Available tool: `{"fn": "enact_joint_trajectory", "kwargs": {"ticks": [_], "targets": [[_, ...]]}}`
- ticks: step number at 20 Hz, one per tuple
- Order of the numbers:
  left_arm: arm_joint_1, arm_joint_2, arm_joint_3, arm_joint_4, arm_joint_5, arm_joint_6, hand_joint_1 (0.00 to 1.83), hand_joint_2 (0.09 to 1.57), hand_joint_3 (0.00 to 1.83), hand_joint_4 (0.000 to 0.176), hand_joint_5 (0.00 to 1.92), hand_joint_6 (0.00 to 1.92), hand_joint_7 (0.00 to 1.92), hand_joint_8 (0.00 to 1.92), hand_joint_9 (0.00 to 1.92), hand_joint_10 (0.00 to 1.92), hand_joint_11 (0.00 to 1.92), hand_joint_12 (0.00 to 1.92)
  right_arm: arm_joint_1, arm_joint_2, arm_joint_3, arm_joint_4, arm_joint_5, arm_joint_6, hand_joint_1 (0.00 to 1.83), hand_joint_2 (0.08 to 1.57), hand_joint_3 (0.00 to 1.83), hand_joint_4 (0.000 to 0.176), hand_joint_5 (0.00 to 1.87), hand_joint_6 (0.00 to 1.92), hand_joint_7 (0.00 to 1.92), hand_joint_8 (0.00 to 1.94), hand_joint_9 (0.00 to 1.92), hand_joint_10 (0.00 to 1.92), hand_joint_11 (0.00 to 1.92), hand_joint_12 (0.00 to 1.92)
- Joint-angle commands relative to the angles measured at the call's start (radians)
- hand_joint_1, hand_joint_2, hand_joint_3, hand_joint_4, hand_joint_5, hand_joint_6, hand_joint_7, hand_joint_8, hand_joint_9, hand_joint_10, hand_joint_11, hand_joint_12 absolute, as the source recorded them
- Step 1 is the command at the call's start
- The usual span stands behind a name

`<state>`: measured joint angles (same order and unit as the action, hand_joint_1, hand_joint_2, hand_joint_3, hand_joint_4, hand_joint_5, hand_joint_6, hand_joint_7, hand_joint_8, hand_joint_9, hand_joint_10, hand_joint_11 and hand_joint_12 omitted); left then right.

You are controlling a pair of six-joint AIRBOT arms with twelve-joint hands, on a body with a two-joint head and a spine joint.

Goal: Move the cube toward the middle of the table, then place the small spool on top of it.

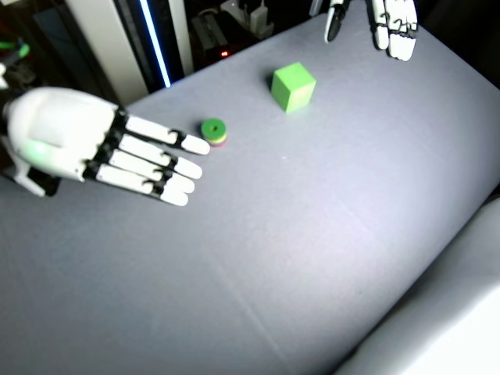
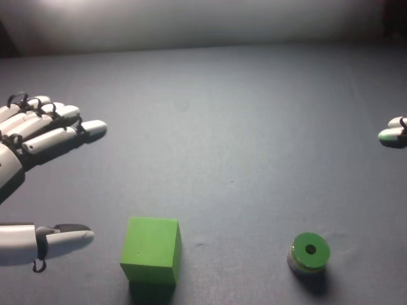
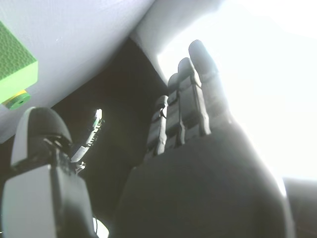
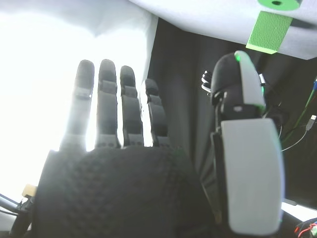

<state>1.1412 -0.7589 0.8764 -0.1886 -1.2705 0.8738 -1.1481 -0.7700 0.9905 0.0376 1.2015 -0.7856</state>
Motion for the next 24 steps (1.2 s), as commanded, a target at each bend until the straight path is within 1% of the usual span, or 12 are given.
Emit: {"fn": "enact_joint_trajectory", "kwargs": {"ticks": [1, 3, 5, 7, 10, 12, 13, 15, 17, 19, 23, 24], "targets": [[-0.006, -0.002, 0.003, -0.009, -0.119, -0.002, 0.46, 0.93, 0.00, 0.176, 0.20, 0.00, 0.13, 0.00, 0.11, 0.01, 0.00, 0.23, 0.010, 0.002, 0.004, 0.022, 0.116, 0.004, 0.61, 1.31, 0.00, 0.000, 0.48, 0.01, 0.42, 0.01, 0.53, 0.03, 0.26, 1.03], [-0.009, -0.002, 0.002, 0.004, -0.112, -0.009, 0.43, 0.93, 0.00, 0.176, 0.19, 0.00, 0.13, 0.00, 0.11, 0.00, 0.00, 0.22, 0.010, 0.002, 0.004, 0.022, 0.115, 0.004, 0.63, 1.32, 0.00, 0.000, 0.47, 0.00, 0.41, 0.00, 0.49, 0.01, 0.19, 1.00], [-0.017, -0.009, 0.003, 0.053, -0.088, -0.046, 0.48, 0.91, 0.00, 0.176, 0.21, 0.00, 0.14, 0.00, 0.14, 0.00, 0.00, 0.38, 0.011, 0.001, 0.004, 0.022, 0.113, 0.004, 0.62, 1.32, 0.00, 0.000, 0.46, 0.00, 0.40, 0.00, 0.49, 0.01, 0.19, 1.00], [-0.029, -0.021, 0.009, 0.096, -0.062, -0.079, 0.44, 0.88, 0.00, 0.176, 0.21, 0.00, 0.14, 0.00, 0.16, 0.00, 0.00, 0.46, 0.011, 0.001, 0.004, 0.022, 0.112, 0.004, 0.66, 1.31, 0.00, 0.000, 0.48, 0.00, 0.44, 0.00, 0.56, 0.01, 0.29, 0.99], [-0.084, -0.047, 0.027, 0.178, 0.013, -0.118, 0.55, 0.80, 0.00, 0.176, 0.24, 0.00, 0.19, 0.00, 0.23, 0.01, 0.00, 0.63, 0.011, 0.001, 0.005, 0.022, 0.111, 0.004, 0.64, 1.31, 0.00, 0.000, 0.47, 0.00, 0.43, 0.00, 0.49, 0.00, 0.21, 0.95], [-0.133, -0.069, 0.041, 0.235, 0.079, -0.133, 0.54, 0.80, 0.00, 0.176, 0.19, 0.00, 0.15, 0.00, 0.21, 0.00, 0.01, 0.60, 0.011, 0.001, 0.005, 0.022, 0.111, 0.004, 0.67, 1.31, 0.00, 0.000, 0.49, 0.00, 0.45, 0.01, 0.50, 0.00, 0.20, 0.94], [-0.156, -0.082, 0.050, 0.259, 0.112, -0.137, 0.48, 0.81, 0.01, 0.176, 0.20, 0.00, 0.15, 0.00, 0.20, 0.00, 0.02, 0.61, 0.011, 0.001, 0.005, 0.022, 0.111, 0.004, 0.64, 1.31, 0.00, 0.000, 0.48, 0.00, 0.45, 0.00, 0.51, 0.00, 0.20, 0.94], [-0.200, -0.112, 0.071, 0.299, 0.191, -0.137, 0.53, 0.81, 0.00, 0.176, 0.20, 0.00, 0.13, 0.00, 0.18, 0.00, 0.04, 0.61, 0.011, 0.001, 0.005, 0.022, 0.111, 0.004, 0.65, 1.31, 0.00, 0.000, 0.50, 0.00, 0.46, 0.00, 0.52, 0.00, 0.24, 0.91], [-0.231, -0.141, 0.096, 0.317, 0.258, -0.131, 0.55, 0.84, 0.00, 0.176, 0.22, 0.00, 0.12, 0.00, 0.17, 0.00, 0.01, 0.66, 0.011, 0.001, 0.005, 0.022, 0.110, 0.004, 0.61, 1.32, 0.00, 0.000, 0.48, 0.00, 0.45, 0.00, 0.51, 0.00, 0.21, 0.98], [-0.251, -0.161, 0.107, 0.330, 0.322, -0.108, 0.53, 0.83, 0.00, 0.176, 0.21, 0.00, 0.11, 0.00, 0.18, 0.00, 0.00, 0.64, 0.011, 0.001, 0.005, 0.022, 0.108, 0.004, 0.65, 1.32, 0.00, 0.000, 0.49, 0.00, 0.47, 0.00, 0.53, 0.01, 0.20, 1.04], [-0.258, -0.174, 0.108, 0.310, 0.369, -0.046, 0.56, 0.82, 0.00, 0.176, 0.20, 0.00, 0.12, 0.00, 0.20, 0.00, 0.00, 0.63, 0.011, 0.001, 0.006, 0.022, 0.104, 0.004, 0.64, 1.33, 0.00, 0.000, 0.48, 0.00, 0.45, 0.00, 0.55, 0.01, 0.23, 1.09], [-0.258, -0.176, 0.109, 0.306, 0.369, -0.042, 0.59, 0.82, 0.00, 0.165, 0.24, 0.00, 0.17, 0.00, 0.25, 0.01, 0.00, 0.71, 0.011, 0.001, 0.006, 0.022, 0.103, 0.004, 0.66, 1.33, 0.00, 0.000, 0.50, 0.00, 0.47, 0.01, 0.56, 0.01, 0.24, 1.09]]}}
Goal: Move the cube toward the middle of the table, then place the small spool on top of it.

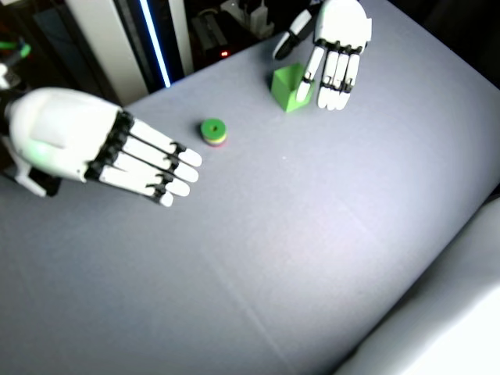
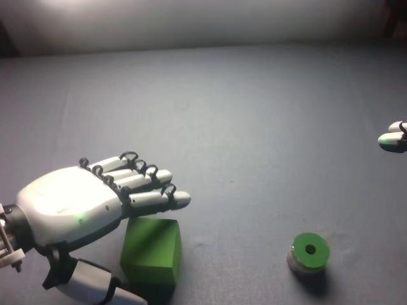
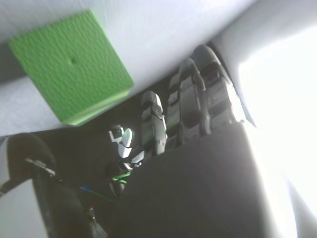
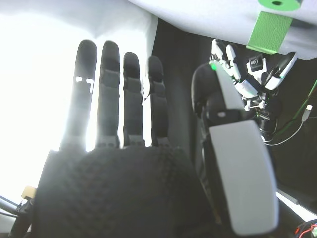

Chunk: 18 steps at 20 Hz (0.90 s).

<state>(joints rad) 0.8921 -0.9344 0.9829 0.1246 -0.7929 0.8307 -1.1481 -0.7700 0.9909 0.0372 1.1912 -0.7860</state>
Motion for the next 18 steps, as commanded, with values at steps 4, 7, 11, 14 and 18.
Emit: {"fn": "enact_joint_trajectory", "kwargs": {"ticks": [4, 7, 11, 14, 18], "targets": [[-0.025, -0.028, 0.015, -0.009, -0.124, -0.013, 0.91, 1.09, 0.01, 0.000, 0.69, 0.01, 0.85, 0.07, 0.68, 0.75, 0.43, 1.37, 0.011, -0.001, 0.007, 0.022, 0.112, 0.004, 0.65, 1.34, 0.00, 0.007, 0.49, 0.00, 0.45, 0.00, 0.54, 0.01, 0.22, 1.05], [-0.042, -0.050, 0.037, -0.008, -0.147, -0.043, 1.22, 1.19, 0.00, 0.000, 0.79, 1.02, 0.92, 1.25, 0.91, 0.94, 0.78, 1.35, 0.011, -0.003, 0.009, 0.022, 0.112, 0.004, 0.67, 1.33, 0.00, 0.000, 0.50, 0.01, 0.46, 0.01, 0.53, 0.01, 0.20, 1.08], [-0.101, -0.063, 0.072, -0.026, -0.183, -0.043, 1.23, 1.15, 0.00, 0.000, 0.84, 1.05, 0.97, 1.17, 1.00, 0.99, 0.92, 1.37, 0.011, -0.004, 0.012, 0.022, 0.111, 0.004, 0.68, 1.33, 0.00, 0.000, 0.52, 0.00, 0.47, 0.01, 0.53, 0.01, 0.19, 1.08], [-0.171, -0.096, 0.131, -0.055, -0.178, -0.042, 1.25, 1.12, 0.00, 0.000, 0.85, 1.05, 1.10, 0.93, 1.12, 0.68, 0.88, 1.34, 0.011, -0.011, 0.018, 0.022, 0.109, 0.004, 0.66, 1.34, 0.00, 0.000, 0.50, 0.00, 0.46, 0.00, 0.52, 0.00, 0.18, 1.06], [-0.294, -0.182, 0.241, -0.010, -0.035, -0.071, 1.22, 1.16, 0.00, 0.000, 0.77, 1.21, 1.00, 1.05, 1.05, 0.48, 0.74, 1.24, 0.011, -0.016, 0.025, 0.022, 0.108, 0.004, 0.65, 1.34, 0.00, 0.000, 0.52, 0.00, 0.48, 0.01, 0.52, 0.01, 0.19, 1.06]]}}
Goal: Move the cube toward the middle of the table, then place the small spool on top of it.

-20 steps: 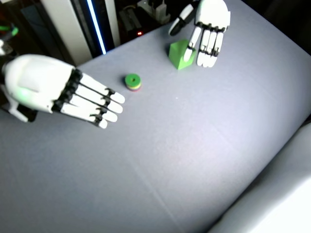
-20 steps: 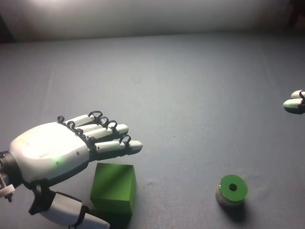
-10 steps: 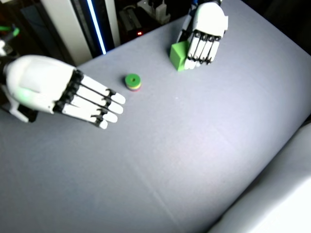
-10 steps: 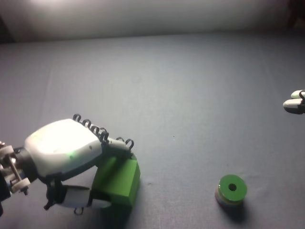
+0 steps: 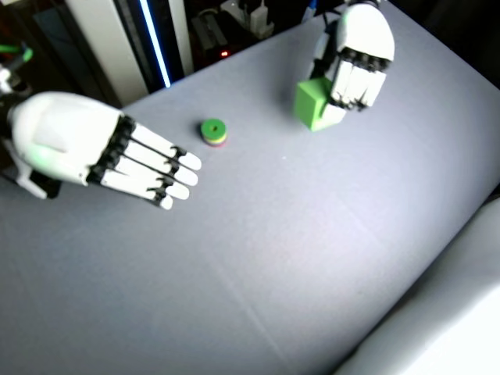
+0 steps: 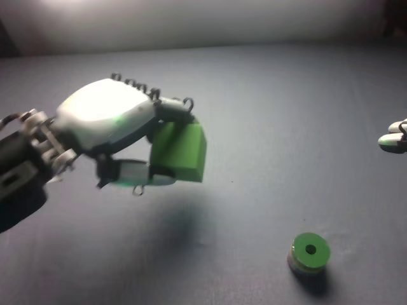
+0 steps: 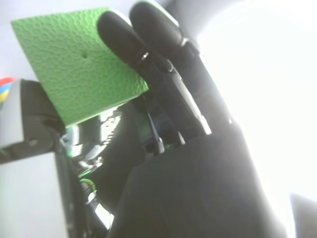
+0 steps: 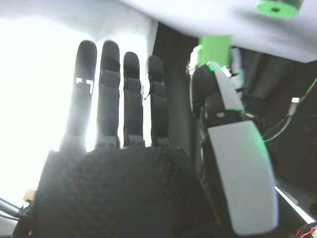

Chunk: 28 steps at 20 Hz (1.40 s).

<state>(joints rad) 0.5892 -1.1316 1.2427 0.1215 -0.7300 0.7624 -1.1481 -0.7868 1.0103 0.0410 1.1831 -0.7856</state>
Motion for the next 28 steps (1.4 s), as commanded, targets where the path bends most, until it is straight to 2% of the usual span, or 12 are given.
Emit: {"fn": "enact_joint_trajectory", "kwargs": {"ticks": [1, 4, 12, 14, 15, 17, 18, 20, 22, 25, 26, 28], "targets": [[-0.022, -0.012, 0.006, 0.008, -0.069, -0.003, 1.22, 1.15, 0.00, 0.000, 0.81, 1.15, 1.01, 1.04, 1.06, 0.50, 0.75, 1.24, 0.011, -0.001, 0.006, 0.018, 0.116, 0.004, 0.66, 1.34, 0.00, 0.000, 0.52, 0.00, 0.48, 0.00, 0.53, 0.00, 0.20, 1.02], [-0.085, -0.088, 0.069, 0.026, -0.003, -0.003, 1.35, 1.11, 0.00, 0.000, 0.93, 0.95, 1.02, 0.98, 0.88, 1.15, 0.60, 1.34, 0.012, -0.005, 0.009, 0.016, 0.116, 0.004, 0.64, 1.35, 0.00, 0.000, 0.51, 0.00, 0.47, 0.00, 0.53, 0.00, 0.19, 0.99], [-0.108, -0.186, 0.151, 0.026, 0.110, -0.006, 1.39, 1.08, 0.00, 0.000, 0.99, 0.80, 1.05, 0.86, 0.98, 1.15, 0.81, 1.10, 0.024, -0.013, 0.011, 0.003, 0.105, 0.004, 0.72, 1.34, 0.00, 0.000, 0.59, 0.00, 0.56, 0.00, 0.63, 0.01, 0.30, 0.95], [-0.104, -0.198, 0.162, 0.028, 0.126, -0.015, 1.26, 1.07, 0.00, 0.000, 1.05, 0.72, 1.10, 0.93, 1.01, 0.66, 0.75, 1.23, 0.024, -0.013, 0.011, 0.003, 0.104, 0.004, 0.74, 1.34, 0.00, 0.000, 0.61, 0.00, 0.56, 0.00, 0.61, 0.00, 0.28, 0.94], [-0.104, -0.202, 0.166, 0.029, 0.130, -0.016, 1.18, 1.07, 0.00, 0.000, 1.05, 0.83, 1.02, 0.49, 0.94, 0.54, 0.62, 1.25, 0.024, -0.014, 0.011, 0.001, 0.103, 0.004, 0.73, 1.33, 0.00, 0.000, 0.61, 0.01, 0.56, 0.00, 0.62, 0.00, 0.28, 0.94], [-0.104, -0.203, 0.167, 0.030, 0.131, -0.016, 1.07, 0.98, 0.00, 0.000, 0.62, 0.02, 0.81, 0.02, 0.79, 0.23, 0.25, 1.21, 0.024, -0.014, 0.011, 0.000, 0.102, 0.004, 0.73, 1.33, 0.00, 0.000, 0.61, 0.00, 0.57, 0.00, 0.63, 0.01, 0.30, 0.95], [-0.105, -0.203, 0.167, 0.030, 0.131, -0.016, 1.07, 0.98, 0.00, 0.000, 0.62, 0.02, 0.81, 0.02, 0.79, 0.23, 0.25, 1.21, 0.024, -0.015, 0.011, 0.000, 0.101, 0.004, 0.73, 1.33, 0.00, 0.000, 0.61, 0.00, 0.57, 0.00, 0.63, 0.01, 0.30, 0.95], [-0.106, -0.199, 0.164, 0.030, 0.121, -0.020, 1.04, 0.92, 0.00, 0.140, 0.22, 0.00, 0.49, 0.00, 0.60, 0.01, 0.11, 1.09, 0.024, -0.015, 0.011, -0.001, 0.100, 0.004, 0.73, 1.33, 0.00, 0.000, 0.61, 0.00, 0.57, 0.00, 0.61, 0.01, 0.28, 0.93], [-0.105, -0.187, 0.157, 0.030, 0.097, -0.034, 1.00, 0.91, 0.00, 0.163, 0.15, 0.00, 0.36, 0.00, 0.46, 0.00, 0.01, 1.04, 0.025, -0.015, 0.011, -0.002, 0.100, 0.004, 0.72, 1.34, 0.00, 0.000, 0.60, 0.00, 0.56, 0.00, 0.60, 0.00, 0.28, 0.93], [-0.099, -0.157, 0.127, 0.028, 0.047, -0.038, 1.01, 0.89, 0.00, 0.150, 0.13, 0.00, 0.31, 0.00, 0.39, 0.00, 0.00, 0.97, 0.028, -0.015, 0.011, -0.004, 0.100, 0.006, 0.70, 1.34, 0.00, 0.000, 0.60, 0.00, 0.56, 0.00, 0.58, 0.00, 0.25, 0.92], [-0.091, -0.137, 0.108, 0.021, 0.013, -0.038, 1.00, 0.89, 0.00, 0.168, 0.10, 0.00, 0.27, 0.00, 0.27, 0.01, 0.00, 0.73, 0.033, -0.015, 0.011, -0.013, 0.100, 0.009, 0.63, 1.35, 0.01, 0.000, 0.58, 0.00, 0.53, 0.00, 0.53, 0.00, 0.19, 0.90], [-0.056, -0.067, 0.046, 0.001, -0.078, -0.038, 0.97, 0.91, 0.00, 0.164, 0.05, 0.00, 0.19, 0.00, 0.17, 0.01, 0.00, 0.47, 0.064, -0.016, 0.010, -0.061, 0.090, 0.023, 0.66, 1.34, 0.00, 0.000, 0.57, 0.00, 0.53, 0.01, 0.51, 0.01, 0.13, 0.93]]}}
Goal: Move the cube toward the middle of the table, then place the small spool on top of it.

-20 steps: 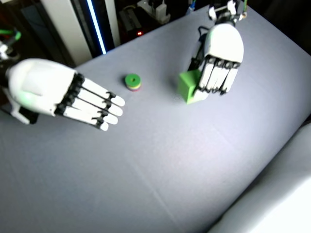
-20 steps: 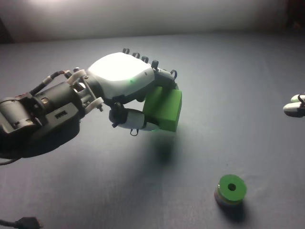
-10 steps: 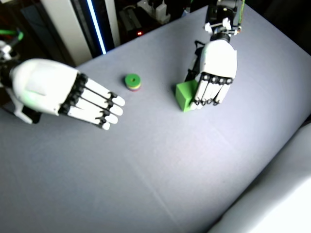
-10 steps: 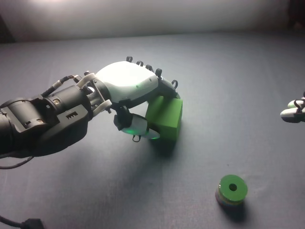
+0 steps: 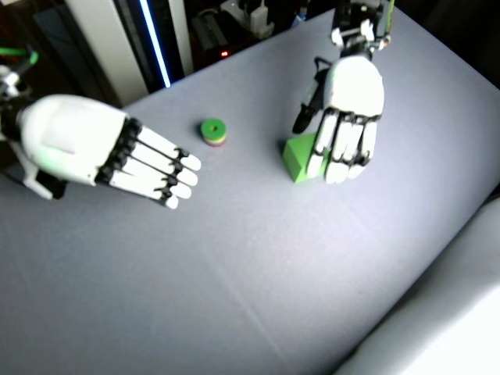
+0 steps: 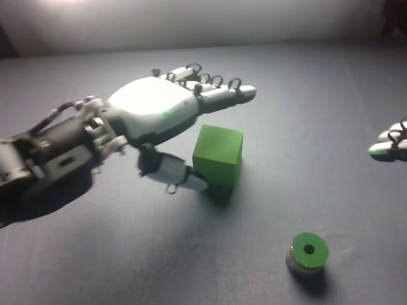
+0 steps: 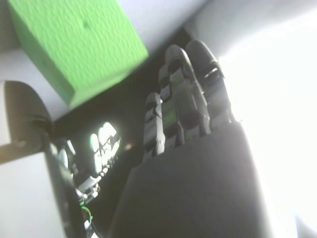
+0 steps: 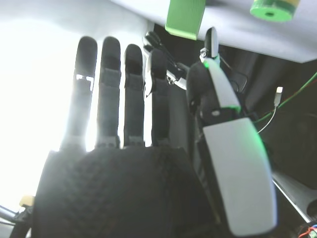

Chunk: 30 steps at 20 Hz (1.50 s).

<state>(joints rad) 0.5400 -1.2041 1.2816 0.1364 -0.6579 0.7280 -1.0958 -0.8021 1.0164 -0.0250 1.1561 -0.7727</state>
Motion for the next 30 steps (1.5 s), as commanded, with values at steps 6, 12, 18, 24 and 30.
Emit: {"fn": "enact_joint_trajectory", "kwargs": {"ticks": [6, 12, 18, 24, 30], "targets": [[0.202, 0.227, -0.184, -0.113, -0.419, 0.024, 0.73, 0.88, 0.01, 0.176, 0.05, 0.00, 0.12, 0.00, 0.10, 0.00, 0.00, 0.31, 0.140, -0.018, 0.003, -0.237, 0.012, 0.095, 0.72, 1.22, 0.00, 0.062, 0.45, 0.00, 0.46, 0.00, 0.60, 0.00, 0.22, 0.90], [0.484, 0.416, -0.352, -0.274, -0.639, 0.105, 0.80, 0.99, 0.00, 0.125, 0.13, 0.01, 0.13, 0.00, 0.10, 0.00, 0.00, 0.46, 0.289, -0.083, 0.033, -0.509, -0.185, 0.208, 0.93, 1.06, 0.00, 0.090, 0.42, 0.01, 0.44, 0.01, 0.56, 0.01, 0.32, 0.71], [0.644, 0.454, -0.412, -0.369, -0.789, 0.105, 0.79, 1.01, 0.00, 0.158, 0.12, 0.00, 0.13, 0.00, 0.10, 0.00, 0.00, 0.35, 0.383, -0.175, 0.103, -0.704, -0.316, 0.352, 0.98, 1.00, 0.00, 0.108, 0.41, 0.00, 0.40, 0.00, 0.48, 0.00, 0.20, 0.72], [0.751, 0.471, -0.440, -0.453, -0.898, 0.105, 0.88, 1.01, 0.00, 0.090, 0.15, 0.01, 0.16, 0.01, 0.13, 0.01, 0.00, 0.30, 0.411, -0.208, 0.120, -0.761, -0.367, 0.367, 1.06, 0.99, 0.00, 0.063, 0.53, 0.00, 0.56, 0.01, 0.65, 0.03, 0.23, 1.04], [0.758, 0.469, -0.445, -0.457, -0.908, 0.097, 0.90, 1.01, 0.00, 0.093, 0.17, 0.00, 0.19, 0.00, 0.16, 0.00, 0.00, 0.38, 0.418, -0.215, 0.122, -0.767, -0.376, 0.367, 1.14, 1.00, 0.00, 0.000, 0.67, 0.00, 0.67, 0.11, 0.44, 1.03, 0.35, 1.54]]}}
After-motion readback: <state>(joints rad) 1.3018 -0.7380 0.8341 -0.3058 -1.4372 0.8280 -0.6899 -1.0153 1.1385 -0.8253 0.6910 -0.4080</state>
